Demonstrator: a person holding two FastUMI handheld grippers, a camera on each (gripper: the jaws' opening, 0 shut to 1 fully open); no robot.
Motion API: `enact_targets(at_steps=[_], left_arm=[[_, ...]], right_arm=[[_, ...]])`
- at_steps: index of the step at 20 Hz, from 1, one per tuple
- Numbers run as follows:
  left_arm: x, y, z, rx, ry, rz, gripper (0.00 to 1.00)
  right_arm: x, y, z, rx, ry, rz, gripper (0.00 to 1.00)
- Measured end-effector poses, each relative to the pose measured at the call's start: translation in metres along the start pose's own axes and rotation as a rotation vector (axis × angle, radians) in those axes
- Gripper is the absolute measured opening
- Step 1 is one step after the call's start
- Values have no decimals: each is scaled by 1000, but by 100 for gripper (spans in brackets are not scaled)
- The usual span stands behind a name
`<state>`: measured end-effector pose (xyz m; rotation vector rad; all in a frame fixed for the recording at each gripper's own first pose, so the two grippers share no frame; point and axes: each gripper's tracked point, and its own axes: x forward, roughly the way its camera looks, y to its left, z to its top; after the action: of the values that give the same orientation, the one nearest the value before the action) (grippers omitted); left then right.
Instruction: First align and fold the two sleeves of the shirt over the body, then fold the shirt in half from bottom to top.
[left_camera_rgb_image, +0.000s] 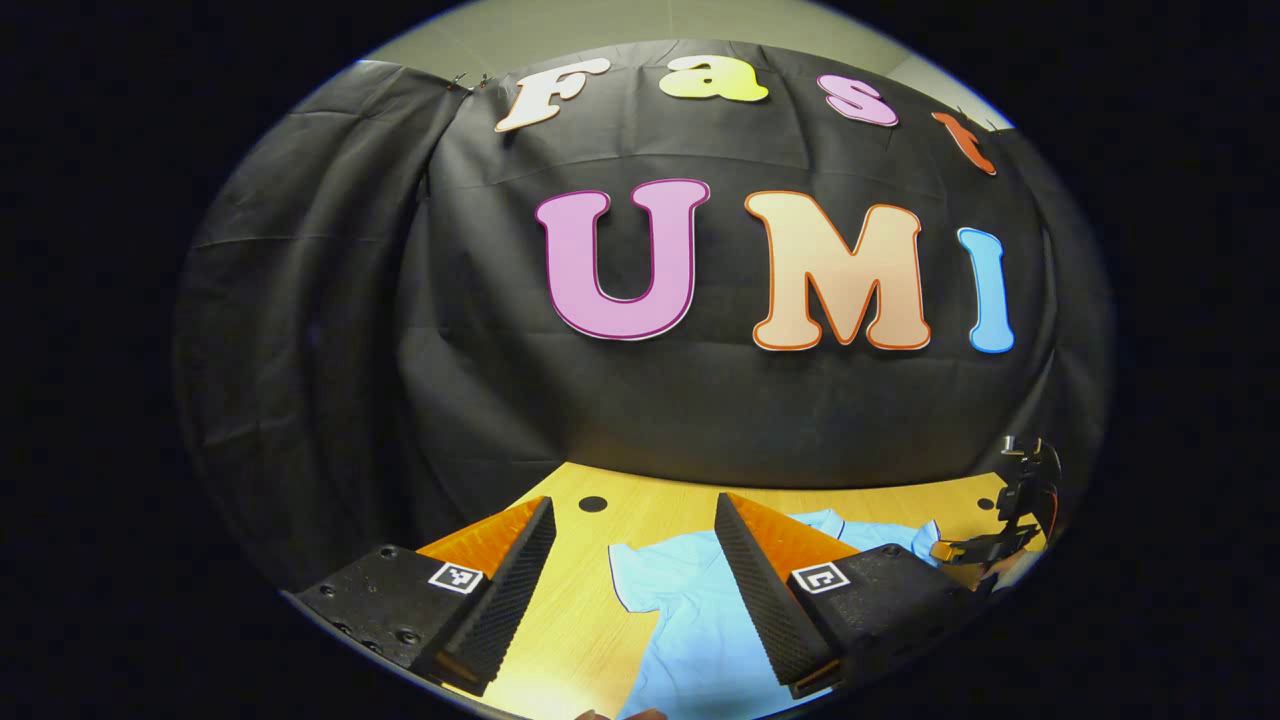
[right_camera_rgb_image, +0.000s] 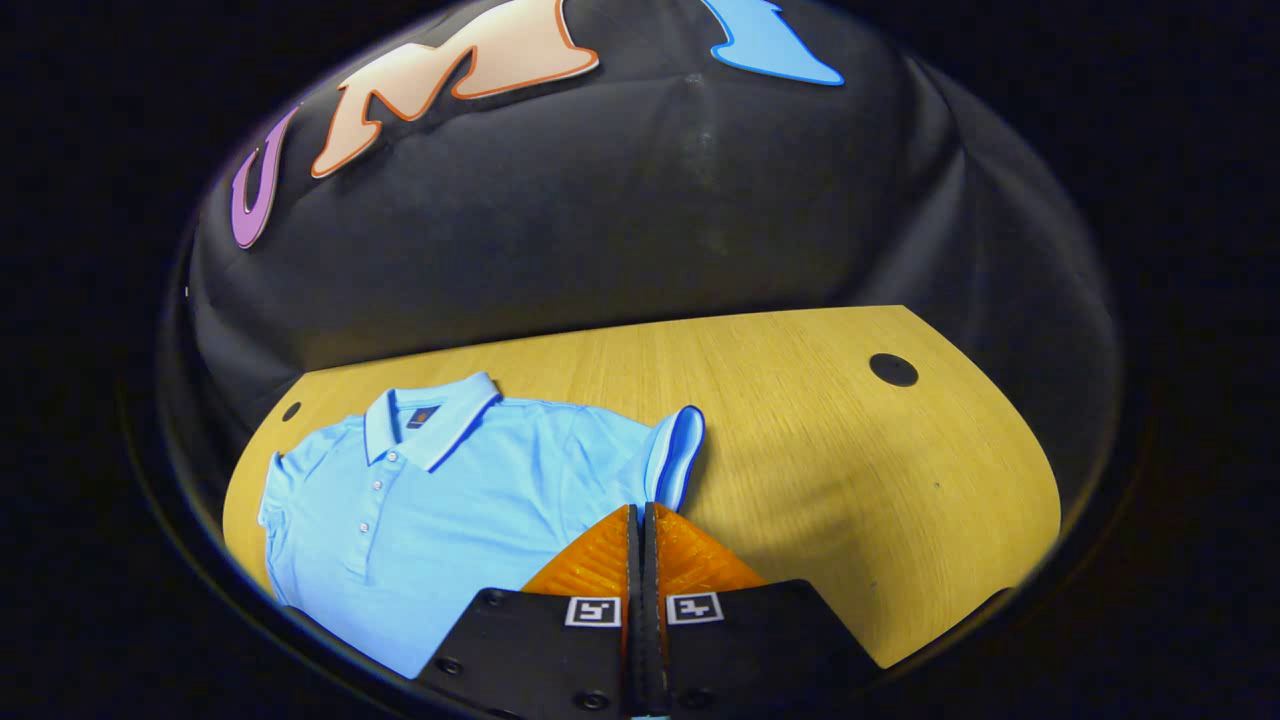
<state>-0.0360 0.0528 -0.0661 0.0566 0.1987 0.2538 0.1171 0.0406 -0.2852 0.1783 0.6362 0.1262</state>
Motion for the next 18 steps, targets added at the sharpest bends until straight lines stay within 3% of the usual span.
enact_targets(at_steps=[6, 7, 10, 12, 15, 16, 18], left_arm=[[-2, 1, -8, -3, 13, 0, 96], [-2, 0, -10, 5, 16, 1, 96], [1, -2, -24, 39, 52, 1, 95], [7, -6, -38, 44, 87, -6, 96], [27, -19, -61, 24, 145, -22, 96], [36, -22, -68, 21, 159, -24, 96], [57, -24, -83, 34, 192, -22, 95]], right_arm=[[-16, 80, -3, -68, -18, 181, 2], [-15, 89, -8, -87, -9, 195, 5], [-10, 96, -30, -116, 46, 185, 0], [-17, 98, -29, -126, 46, 200, 5], [-39, 94, -6, -140, -23, 234, 69], [-48, 89, 1, -132, -44, 240, 65], [-67, 79, 16, -112, -87, 238, 78]])
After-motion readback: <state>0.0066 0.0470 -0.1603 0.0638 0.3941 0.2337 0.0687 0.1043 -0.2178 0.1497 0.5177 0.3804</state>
